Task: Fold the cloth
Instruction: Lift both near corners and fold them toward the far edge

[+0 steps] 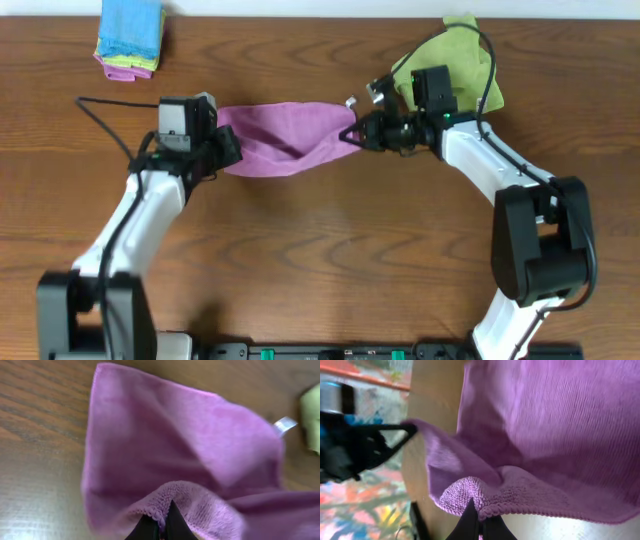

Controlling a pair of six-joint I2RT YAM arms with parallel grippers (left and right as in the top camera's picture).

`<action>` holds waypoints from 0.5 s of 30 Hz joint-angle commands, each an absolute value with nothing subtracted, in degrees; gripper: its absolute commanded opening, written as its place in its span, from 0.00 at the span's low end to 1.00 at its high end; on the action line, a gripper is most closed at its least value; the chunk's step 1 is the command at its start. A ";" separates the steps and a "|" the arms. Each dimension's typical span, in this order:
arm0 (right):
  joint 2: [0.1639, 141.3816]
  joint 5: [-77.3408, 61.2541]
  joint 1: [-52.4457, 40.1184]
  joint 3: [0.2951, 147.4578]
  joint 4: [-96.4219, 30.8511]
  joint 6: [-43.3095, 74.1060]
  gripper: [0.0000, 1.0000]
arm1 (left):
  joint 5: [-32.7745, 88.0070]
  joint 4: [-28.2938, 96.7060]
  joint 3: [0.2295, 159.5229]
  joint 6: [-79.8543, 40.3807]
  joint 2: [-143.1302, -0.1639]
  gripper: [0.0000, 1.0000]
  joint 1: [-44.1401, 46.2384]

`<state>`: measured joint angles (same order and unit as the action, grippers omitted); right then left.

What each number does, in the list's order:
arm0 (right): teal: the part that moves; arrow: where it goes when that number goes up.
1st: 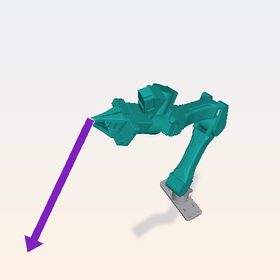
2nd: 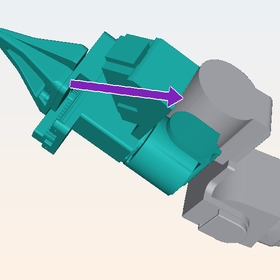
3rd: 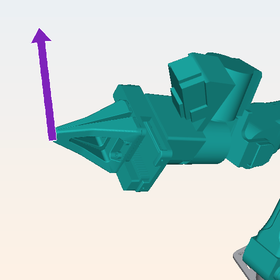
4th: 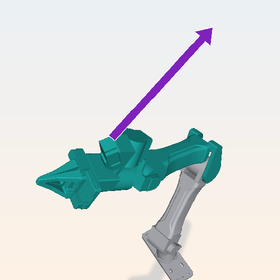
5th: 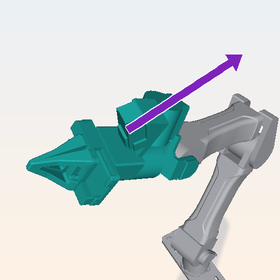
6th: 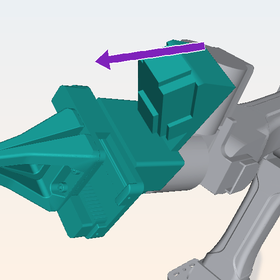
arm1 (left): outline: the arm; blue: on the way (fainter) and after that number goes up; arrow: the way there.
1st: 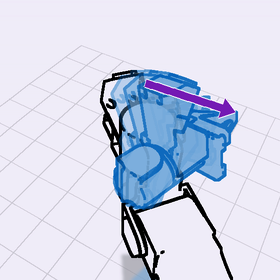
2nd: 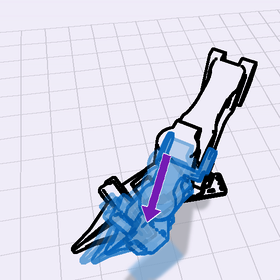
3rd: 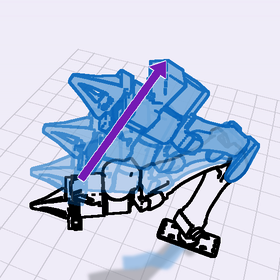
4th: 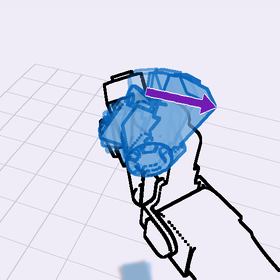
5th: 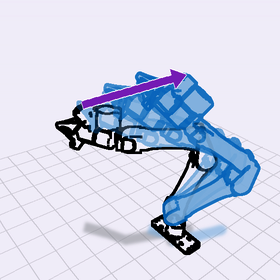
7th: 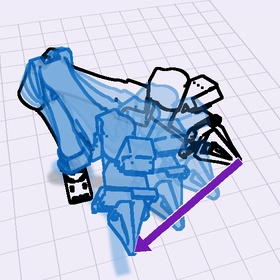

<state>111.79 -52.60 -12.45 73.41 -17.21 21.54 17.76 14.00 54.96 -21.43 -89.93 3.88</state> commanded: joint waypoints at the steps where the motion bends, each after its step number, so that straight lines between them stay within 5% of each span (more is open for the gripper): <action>1: 115.57 -49.67 -11.18 77.32 -16.86 23.33 0.01 | 16.53 13.21 59.22 -22.26 -94.45 0.06 2.83; 15: 134.69 -49.95 -10.31 101.01 -15.79 30.57 0.01 | 21.04 15.38 81.52 -21.21 -113.69 0.06 -3.03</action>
